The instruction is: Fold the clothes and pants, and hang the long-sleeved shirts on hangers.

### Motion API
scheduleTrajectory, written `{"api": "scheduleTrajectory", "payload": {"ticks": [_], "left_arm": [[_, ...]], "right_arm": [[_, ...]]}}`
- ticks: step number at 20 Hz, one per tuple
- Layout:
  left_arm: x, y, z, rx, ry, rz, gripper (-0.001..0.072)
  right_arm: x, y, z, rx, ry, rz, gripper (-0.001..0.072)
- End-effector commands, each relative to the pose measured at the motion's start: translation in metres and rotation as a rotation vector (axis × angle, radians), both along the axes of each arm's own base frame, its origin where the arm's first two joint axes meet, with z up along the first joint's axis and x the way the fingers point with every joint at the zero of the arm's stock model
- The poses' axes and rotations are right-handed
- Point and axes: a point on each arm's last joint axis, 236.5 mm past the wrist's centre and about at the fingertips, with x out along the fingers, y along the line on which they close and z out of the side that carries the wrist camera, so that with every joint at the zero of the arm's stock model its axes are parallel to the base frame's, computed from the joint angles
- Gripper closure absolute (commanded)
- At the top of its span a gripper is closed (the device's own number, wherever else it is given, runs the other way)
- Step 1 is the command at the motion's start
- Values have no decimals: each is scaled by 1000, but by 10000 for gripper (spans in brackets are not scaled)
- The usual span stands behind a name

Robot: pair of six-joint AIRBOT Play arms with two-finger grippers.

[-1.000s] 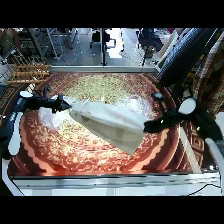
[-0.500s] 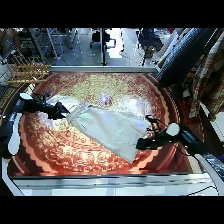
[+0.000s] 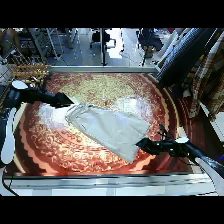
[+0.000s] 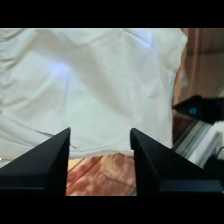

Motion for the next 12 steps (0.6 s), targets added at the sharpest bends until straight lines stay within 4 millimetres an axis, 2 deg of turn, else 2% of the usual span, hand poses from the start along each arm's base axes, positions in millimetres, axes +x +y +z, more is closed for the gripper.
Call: {"api": "scheduleTrajectory", "payload": {"ticks": [1,3,4,5,6,7,8,9,11,12], "left_arm": [[-15,-32,-3,113,-96,-144,356],[-25,-44,-24,220,-78,-202,356],[-30,-50,-33,261,-55,-212,356],[-34,-56,-42,295,-30,-216,362],[-38,-64,-50,320,-17,-233,365],[-41,-74,-57,334,-14,-254,433],[-44,-85,-66,338,-11,-274,591],[-46,-98,-76,338,-3,-291,650],[-54,-120,-99,341,52,-297,654],[-60,-131,-114,344,82,-312,657]], "right_arm": [[35,29,-13,70,-60,-26,170],[52,52,-11,85,-84,52,243],[58,53,-5,68,-112,113,511],[59,45,-2,19,-114,157,700],[55,25,-3,-62,-84,179,700],[48,-4,-6,-178,-54,193,701],[36,-41,-8,-324,-8,196,701],[19,-85,-3,-487,47,198,701],[-7,-157,27,-727,93,166,701],[-15,-180,48,-795,78,135,702]]}}
